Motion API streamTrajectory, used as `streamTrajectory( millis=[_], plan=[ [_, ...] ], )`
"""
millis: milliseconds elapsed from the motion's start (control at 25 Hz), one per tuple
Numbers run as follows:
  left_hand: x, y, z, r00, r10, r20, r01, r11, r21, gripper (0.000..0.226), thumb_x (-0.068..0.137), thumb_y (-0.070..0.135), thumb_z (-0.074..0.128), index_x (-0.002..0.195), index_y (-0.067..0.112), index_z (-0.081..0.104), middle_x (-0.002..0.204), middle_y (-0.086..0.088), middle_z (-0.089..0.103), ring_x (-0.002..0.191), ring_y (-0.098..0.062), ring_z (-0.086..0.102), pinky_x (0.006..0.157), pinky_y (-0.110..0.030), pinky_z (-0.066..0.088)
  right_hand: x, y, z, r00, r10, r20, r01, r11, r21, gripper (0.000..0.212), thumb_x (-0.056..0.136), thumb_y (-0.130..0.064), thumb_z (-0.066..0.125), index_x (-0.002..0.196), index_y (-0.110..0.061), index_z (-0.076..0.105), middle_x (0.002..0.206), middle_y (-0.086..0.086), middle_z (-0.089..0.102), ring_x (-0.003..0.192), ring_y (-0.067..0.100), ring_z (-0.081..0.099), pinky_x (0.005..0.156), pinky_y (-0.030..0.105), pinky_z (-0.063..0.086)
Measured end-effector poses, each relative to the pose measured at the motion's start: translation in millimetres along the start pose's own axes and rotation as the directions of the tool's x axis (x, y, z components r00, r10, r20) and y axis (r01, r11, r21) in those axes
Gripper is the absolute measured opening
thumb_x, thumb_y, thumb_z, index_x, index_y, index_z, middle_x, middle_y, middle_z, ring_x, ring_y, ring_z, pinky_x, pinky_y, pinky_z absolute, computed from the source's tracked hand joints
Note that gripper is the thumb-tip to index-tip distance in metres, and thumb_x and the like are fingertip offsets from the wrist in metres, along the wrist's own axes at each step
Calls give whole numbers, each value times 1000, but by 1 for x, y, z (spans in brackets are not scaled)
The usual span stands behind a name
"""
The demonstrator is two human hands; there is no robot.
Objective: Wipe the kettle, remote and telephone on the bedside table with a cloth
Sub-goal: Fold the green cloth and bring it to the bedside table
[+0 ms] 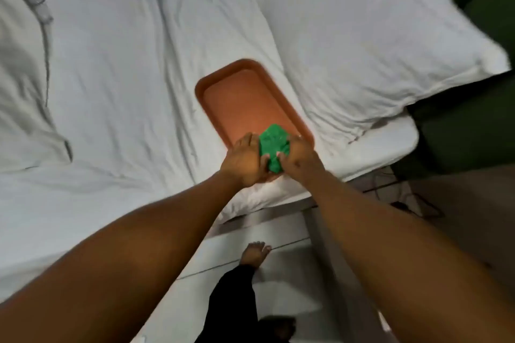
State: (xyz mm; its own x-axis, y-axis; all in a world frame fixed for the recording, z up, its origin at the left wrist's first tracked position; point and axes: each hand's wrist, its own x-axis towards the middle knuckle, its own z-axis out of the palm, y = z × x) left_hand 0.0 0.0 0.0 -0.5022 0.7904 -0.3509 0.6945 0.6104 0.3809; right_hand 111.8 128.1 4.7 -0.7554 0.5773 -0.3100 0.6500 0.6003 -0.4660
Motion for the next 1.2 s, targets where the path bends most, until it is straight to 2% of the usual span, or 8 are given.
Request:
streamTrajectory(
  millis=[240,440,560,680,760,920,1080,1200],
  plan=[
    [57,-13,24,933,-342,114,359,850,-386,41,89,31,65,119,5,56,112,-19,68,98,-36,68,82,-37,55,61,14,25,994,102,-33,-107,966,-236,57,82,-37,65,122,-2,47,123,22,56,116,39,52,101,44,42],
    [67,-2,26,802,-503,323,542,385,-747,28,78,20,81,92,5,62,80,-15,72,57,-24,67,45,-27,55,71,25,27,939,340,51,-344,932,111,59,75,-29,75,122,0,54,121,19,63,112,35,60,95,37,51],
    [59,20,18,841,-422,338,403,71,-913,21,77,0,78,87,2,60,75,-14,73,56,-22,72,47,-27,58,51,36,4,883,438,169,-451,689,567,48,68,-25,81,108,-4,67,101,10,73,88,23,70,74,30,59],
    [49,55,18,899,-237,368,347,-125,-929,31,79,-2,66,110,-6,61,99,-26,74,90,-43,73,76,-58,61,6,56,-12,852,451,267,-434,320,842,34,66,-29,83,94,-12,72,84,4,77,76,19,73,53,21,52],
    [42,90,27,899,-166,406,399,-76,-914,44,78,3,63,121,-5,61,110,-32,69,96,-47,69,83,-68,56,-32,76,-11,828,487,278,-387,139,911,35,66,-36,80,92,-14,73,89,6,78,86,26,73,64,30,54],
    [15,173,68,859,8,511,507,113,-854,53,68,8,65,120,-7,64,106,-30,69,88,-42,70,76,-55,61,-124,138,-1,748,592,300,-157,-281,947,28,81,-27,70,105,-13,72,99,8,77,89,24,73,61,29,58],
    [-32,250,137,678,212,704,648,282,-708,52,79,2,63,130,-6,59,129,-34,62,117,-51,61,102,-64,48,-232,199,0,570,757,319,-38,-363,931,15,87,-23,65,99,-19,73,94,1,78,83,16,74,58,25,56],
    [-76,295,194,522,249,816,716,391,-578,44,88,2,55,131,-1,60,124,-27,67,109,-43,66,96,-57,54,-307,230,6,463,829,315,43,-375,926,9,88,-14,64,92,-11,72,91,7,76,71,16,74,53,24,58]
  ],
)
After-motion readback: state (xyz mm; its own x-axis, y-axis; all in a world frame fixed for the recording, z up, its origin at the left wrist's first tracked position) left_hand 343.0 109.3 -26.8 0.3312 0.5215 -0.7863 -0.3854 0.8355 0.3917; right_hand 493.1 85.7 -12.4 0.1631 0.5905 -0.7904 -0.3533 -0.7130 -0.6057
